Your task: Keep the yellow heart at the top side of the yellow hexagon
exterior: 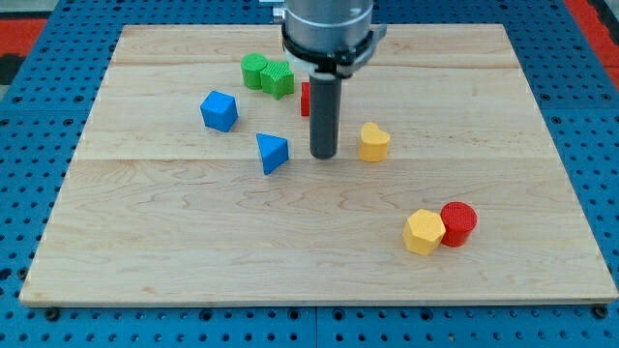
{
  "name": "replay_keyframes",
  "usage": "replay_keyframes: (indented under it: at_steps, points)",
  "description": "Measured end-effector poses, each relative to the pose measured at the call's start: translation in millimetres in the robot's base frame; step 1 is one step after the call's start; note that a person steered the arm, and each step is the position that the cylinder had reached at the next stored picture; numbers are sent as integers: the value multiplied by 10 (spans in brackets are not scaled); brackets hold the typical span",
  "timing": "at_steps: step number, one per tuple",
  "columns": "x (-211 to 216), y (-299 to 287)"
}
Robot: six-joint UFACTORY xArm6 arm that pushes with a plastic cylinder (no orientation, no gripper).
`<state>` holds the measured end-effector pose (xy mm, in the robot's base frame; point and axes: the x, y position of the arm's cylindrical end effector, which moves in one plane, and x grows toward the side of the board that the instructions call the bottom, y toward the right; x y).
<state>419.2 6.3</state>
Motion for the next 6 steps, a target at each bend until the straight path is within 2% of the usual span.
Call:
replay_keyframes:
  at_steps: [1,2,3,4,6]
  points:
    - [-235,88]
    - [86,525]
    - [221,535]
    - [-303,177]
    - [295,1320]
